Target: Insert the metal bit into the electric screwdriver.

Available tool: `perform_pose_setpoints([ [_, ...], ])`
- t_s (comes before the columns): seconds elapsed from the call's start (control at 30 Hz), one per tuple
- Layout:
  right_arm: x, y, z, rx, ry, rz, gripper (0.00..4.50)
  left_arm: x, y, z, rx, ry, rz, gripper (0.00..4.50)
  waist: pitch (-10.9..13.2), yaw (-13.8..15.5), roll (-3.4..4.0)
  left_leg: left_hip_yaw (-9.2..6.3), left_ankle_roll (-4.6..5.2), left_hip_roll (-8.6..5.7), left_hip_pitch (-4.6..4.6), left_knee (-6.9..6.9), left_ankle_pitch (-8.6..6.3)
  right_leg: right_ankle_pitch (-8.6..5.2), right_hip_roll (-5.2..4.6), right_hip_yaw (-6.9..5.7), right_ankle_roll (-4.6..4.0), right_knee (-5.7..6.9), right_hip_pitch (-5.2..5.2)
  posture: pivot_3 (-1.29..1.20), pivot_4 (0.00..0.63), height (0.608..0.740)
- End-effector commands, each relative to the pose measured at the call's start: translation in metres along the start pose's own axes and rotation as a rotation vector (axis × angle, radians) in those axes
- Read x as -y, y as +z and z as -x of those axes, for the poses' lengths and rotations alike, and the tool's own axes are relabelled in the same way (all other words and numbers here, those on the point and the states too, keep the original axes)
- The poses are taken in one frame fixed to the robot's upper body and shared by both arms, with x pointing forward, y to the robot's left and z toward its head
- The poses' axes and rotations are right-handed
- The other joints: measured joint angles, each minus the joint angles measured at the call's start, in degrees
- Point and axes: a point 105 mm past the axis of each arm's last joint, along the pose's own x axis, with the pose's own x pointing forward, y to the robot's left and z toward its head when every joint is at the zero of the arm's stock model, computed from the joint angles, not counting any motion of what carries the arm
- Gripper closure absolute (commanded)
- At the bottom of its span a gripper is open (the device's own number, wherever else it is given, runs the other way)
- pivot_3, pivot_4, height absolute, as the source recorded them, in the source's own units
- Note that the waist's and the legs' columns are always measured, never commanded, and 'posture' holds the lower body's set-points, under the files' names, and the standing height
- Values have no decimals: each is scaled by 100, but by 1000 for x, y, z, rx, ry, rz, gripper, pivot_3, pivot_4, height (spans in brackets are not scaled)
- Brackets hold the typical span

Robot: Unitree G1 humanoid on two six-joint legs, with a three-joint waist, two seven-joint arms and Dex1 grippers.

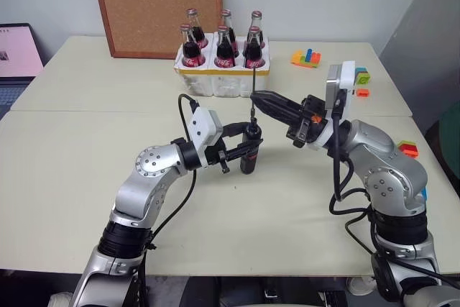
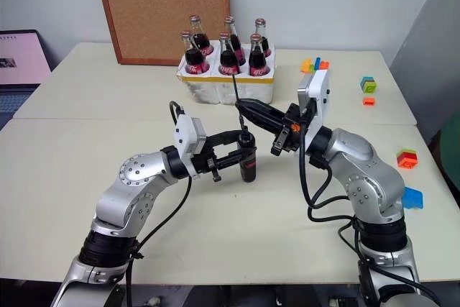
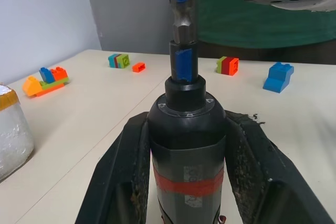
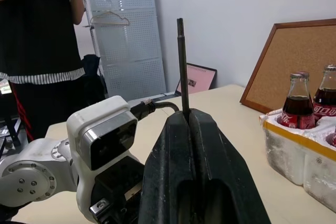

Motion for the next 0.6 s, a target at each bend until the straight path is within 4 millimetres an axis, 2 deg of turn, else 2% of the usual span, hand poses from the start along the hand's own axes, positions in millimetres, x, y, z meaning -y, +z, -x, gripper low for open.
perform_pose_setpoints([
  [0.03,0,3,2,13,-4,27,4500,-10,4,7,-12,46,-44,2862,0,0,0,0,0,0,0,0,0,0,0,0,0,0,0,0,150,740],
  [0.6,2,12,4,15,-8,19,4500,-9,4,6,-13,47,-46,2862,0,-1,0,0,0,0,1,1,0,1,1,0,-1,1,0,0,150,740],
])
